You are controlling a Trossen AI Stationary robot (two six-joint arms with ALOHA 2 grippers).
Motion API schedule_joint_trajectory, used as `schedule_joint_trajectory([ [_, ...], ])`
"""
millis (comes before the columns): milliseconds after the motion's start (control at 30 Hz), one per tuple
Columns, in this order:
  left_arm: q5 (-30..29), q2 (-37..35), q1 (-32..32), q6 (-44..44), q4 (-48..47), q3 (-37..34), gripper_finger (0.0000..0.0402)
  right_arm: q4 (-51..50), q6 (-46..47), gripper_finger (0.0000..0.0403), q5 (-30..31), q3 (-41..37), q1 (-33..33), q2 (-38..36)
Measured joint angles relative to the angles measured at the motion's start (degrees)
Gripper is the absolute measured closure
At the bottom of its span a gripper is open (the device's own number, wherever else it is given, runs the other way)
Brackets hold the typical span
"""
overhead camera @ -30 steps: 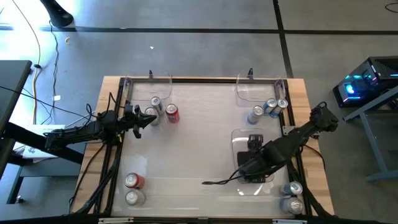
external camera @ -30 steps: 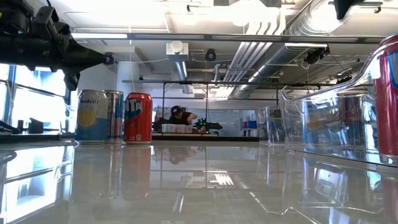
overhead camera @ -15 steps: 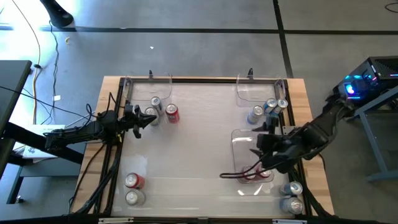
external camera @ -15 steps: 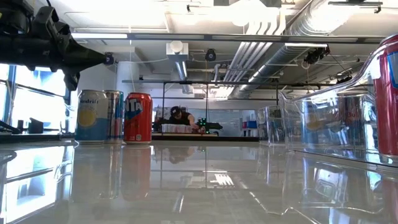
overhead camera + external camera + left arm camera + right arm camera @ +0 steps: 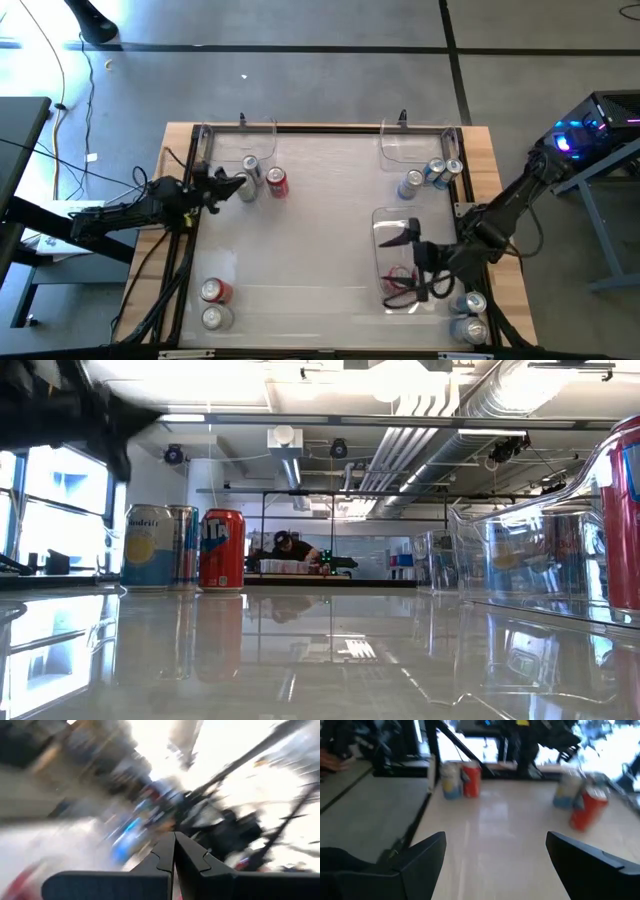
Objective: Sort soda cans
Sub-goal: Put the top orange soda can into the bottom right transparent bin
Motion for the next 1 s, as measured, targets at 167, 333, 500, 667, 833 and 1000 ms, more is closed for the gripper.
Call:
schedule_joint_trajectory([
  [167,2.63,5.53,-3.45,13.87,28.78,0.08,0.0401,0.75,-2.80,0.0063,5.09,-0.05,2.19,0.02],
  [333,3.92,16.25,-9.86,25.94,36.59,4.13,0.0401,0.63,-2.94,0.0063,8.81,-0.05,5.07,0.02],
  [500,-1.38,34.05,-14.36,31.20,32.73,14.96,0.0401,0.58,-2.98,0.0063,11.64,-0.05,6.25,0.04],
  [667,-9.51,49.81,-14.55,32.81,22.75,28.49,0.0401,0.39,-2.29,0.0063,12.12,-0.05,6.20,0.04],
  [833,-14.38,58.35,-12.06,31.16,-6.45,45.85,0.0401,-0.23,0.32,0.0063,12.06,-0.05,6.22,0.29],
  [1000,-15.16,66.78,-9.09,28.68,-40.33,63.57,0.0371,-0.75,1.06,0.0063,12.01,-0.05,6.44,1.35],
])
